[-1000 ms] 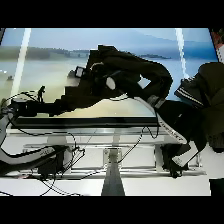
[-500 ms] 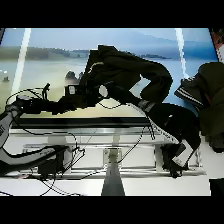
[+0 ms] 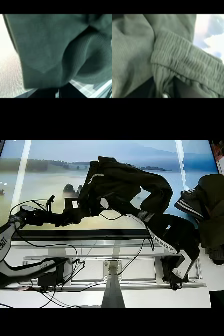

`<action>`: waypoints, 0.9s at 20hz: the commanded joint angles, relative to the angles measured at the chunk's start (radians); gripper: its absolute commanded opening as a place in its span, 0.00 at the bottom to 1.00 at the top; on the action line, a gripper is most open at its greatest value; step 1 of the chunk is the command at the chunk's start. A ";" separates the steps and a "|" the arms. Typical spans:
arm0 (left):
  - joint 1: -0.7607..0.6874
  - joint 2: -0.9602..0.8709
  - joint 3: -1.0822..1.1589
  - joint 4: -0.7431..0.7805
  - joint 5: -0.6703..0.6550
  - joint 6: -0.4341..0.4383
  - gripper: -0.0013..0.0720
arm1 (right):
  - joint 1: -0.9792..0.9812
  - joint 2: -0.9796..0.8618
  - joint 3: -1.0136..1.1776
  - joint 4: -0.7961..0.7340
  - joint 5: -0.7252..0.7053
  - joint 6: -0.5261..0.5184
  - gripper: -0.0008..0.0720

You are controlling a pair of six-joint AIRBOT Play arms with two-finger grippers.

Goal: Fold the clothes and pants, and hang the long-sleeved shirts on hangers.

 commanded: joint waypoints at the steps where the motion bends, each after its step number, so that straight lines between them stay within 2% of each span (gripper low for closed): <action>1: -0.001 0.001 0.001 -0.003 -0.001 0.005 0.04 | -0.024 0.009 0.000 -0.042 -0.014 0.022 0.11; 2: -0.001 0.001 0.001 -0.003 -0.001 0.005 0.04 | -0.029 0.016 0.000 -0.048 -0.017 0.022 0.05; 5: -0.001 0.001 0.005 -0.003 -0.002 0.004 0.04 | -0.044 0.061 0.000 -0.065 -0.077 0.027 0.05; 8: 0.000 0.014 0.070 -0.003 -0.023 0.000 0.04 | -0.095 0.146 0.000 -0.064 -0.195 0.103 0.05; 11: 0.022 0.058 0.235 -0.007 -0.086 -0.007 0.04 | -0.185 0.282 0.000 -0.064 -0.272 0.175 0.05; 14: 0.100 0.112 0.493 -0.010 -0.062 -0.099 0.04 | -0.332 0.444 0.000 -0.063 -0.354 0.369 0.05; 16: 0.177 0.144 0.679 -0.011 -0.050 -0.166 0.04 | -0.452 0.566 0.000 -0.056 -0.323 0.547 0.05; 18: 0.256 0.185 0.817 -0.010 0.006 -0.166 0.04 | -0.571 0.683 0.000 -0.056 -0.248 0.674 0.05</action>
